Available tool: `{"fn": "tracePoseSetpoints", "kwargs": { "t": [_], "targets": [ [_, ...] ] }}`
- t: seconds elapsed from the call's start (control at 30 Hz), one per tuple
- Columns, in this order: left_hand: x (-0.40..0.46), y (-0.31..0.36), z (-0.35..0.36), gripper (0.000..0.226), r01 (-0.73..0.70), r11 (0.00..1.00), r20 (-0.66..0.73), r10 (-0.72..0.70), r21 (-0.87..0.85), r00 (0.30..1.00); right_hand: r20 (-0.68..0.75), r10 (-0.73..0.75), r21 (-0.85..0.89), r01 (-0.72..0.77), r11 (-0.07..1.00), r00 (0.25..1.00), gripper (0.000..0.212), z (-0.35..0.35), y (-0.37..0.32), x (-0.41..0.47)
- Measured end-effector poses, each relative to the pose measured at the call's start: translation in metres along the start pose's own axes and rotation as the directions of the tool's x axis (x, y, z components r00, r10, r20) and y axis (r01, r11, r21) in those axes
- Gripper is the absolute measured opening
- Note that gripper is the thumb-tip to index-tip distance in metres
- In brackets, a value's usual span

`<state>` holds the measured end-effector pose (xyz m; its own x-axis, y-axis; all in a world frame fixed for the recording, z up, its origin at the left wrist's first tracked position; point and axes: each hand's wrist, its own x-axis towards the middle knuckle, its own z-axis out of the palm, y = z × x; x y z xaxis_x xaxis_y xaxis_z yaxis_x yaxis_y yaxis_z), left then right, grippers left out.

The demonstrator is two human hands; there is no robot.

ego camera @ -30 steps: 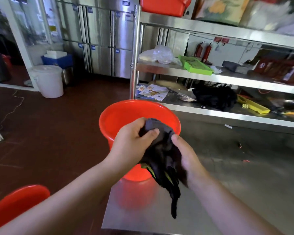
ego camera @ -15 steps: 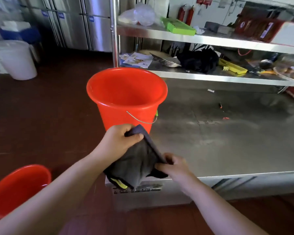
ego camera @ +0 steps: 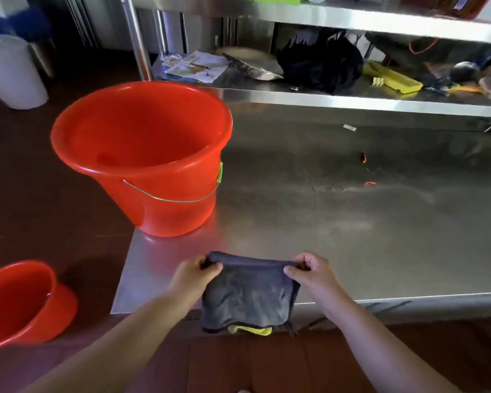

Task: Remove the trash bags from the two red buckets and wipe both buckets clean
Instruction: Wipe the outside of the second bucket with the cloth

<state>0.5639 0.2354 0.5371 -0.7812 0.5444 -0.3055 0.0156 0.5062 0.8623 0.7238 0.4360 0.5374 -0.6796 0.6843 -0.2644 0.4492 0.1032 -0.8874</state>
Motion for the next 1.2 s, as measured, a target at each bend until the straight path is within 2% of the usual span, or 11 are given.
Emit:
{"fn": "tracePoseSetpoints", "kwargs": {
  "t": [0.1,0.27,0.37,0.43,0.5,0.6,0.8,0.87,0.97,1.1,1.2],
  "targets": [
    [0.041,0.005,0.032,0.013,0.070,0.997,-0.031,-0.069,0.042,0.997,-0.073,0.010,-0.168,-0.022,0.986,0.997,0.026,-0.005,0.014,0.054],
    [0.087,-0.009,0.053,0.035,0.102,0.881,-0.118,-0.053,0.463,0.992,-0.037,-0.010,-0.353,-0.004,0.936,0.999,0.016,0.007,0.033,0.097],
    [0.087,-0.012,0.062,0.051,-0.047,0.782,-0.094,0.134,0.621,0.987,-0.011,-0.163,-0.413,0.144,0.899,0.987,0.009,0.008,0.033,0.088],
    [0.077,-0.012,0.068,0.046,-0.156,0.753,-0.024,0.221,0.639,0.975,0.016,-0.274,-0.452,0.252,0.856,0.962,0.011,0.011,0.034,0.066],
    [0.062,-0.015,0.069,0.039,-0.274,0.727,0.076,0.293,0.630,0.953,0.072,-0.355,-0.522,0.338,0.783,0.932,0.016,0.017,0.033,0.044],
    [0.044,-0.026,0.066,0.047,-0.444,0.580,0.276,0.358,0.683,0.892,0.107,-0.395,-0.572,0.381,0.726,0.913,0.017,0.024,0.032,0.033],
    [0.046,-0.037,0.060,0.028,-0.558,0.510,0.347,0.453,0.654,0.821,-0.159,-0.059,-0.140,0.037,0.989,0.985,0.009,0.027,0.023,0.069],
    [0.046,-0.041,0.055,0.016,-0.586,0.467,0.357,0.490,0.662,0.795,-0.133,0.019,-0.204,-0.047,0.978,0.991,0.008,0.022,0.030,0.082],
    [0.041,-0.041,0.049,0.025,-0.588,0.451,0.404,0.443,0.671,0.801,-0.080,-0.026,-0.488,-0.016,0.873,0.996,0.011,0.013,0.045,0.083],
    [0.047,-0.031,0.055,0.021,-0.571,0.455,0.332,0.503,0.683,0.798,0.065,-0.363,-0.699,0.302,0.648,0.929,0.026,0.017,0.055,0.069],
    [0.056,-0.026,0.061,0.055,-0.522,0.371,0.373,0.404,0.768,0.836,0.203,-0.452,-0.770,0.427,0.474,0.869,0.034,0.025,0.058,0.065]
  ]
}}
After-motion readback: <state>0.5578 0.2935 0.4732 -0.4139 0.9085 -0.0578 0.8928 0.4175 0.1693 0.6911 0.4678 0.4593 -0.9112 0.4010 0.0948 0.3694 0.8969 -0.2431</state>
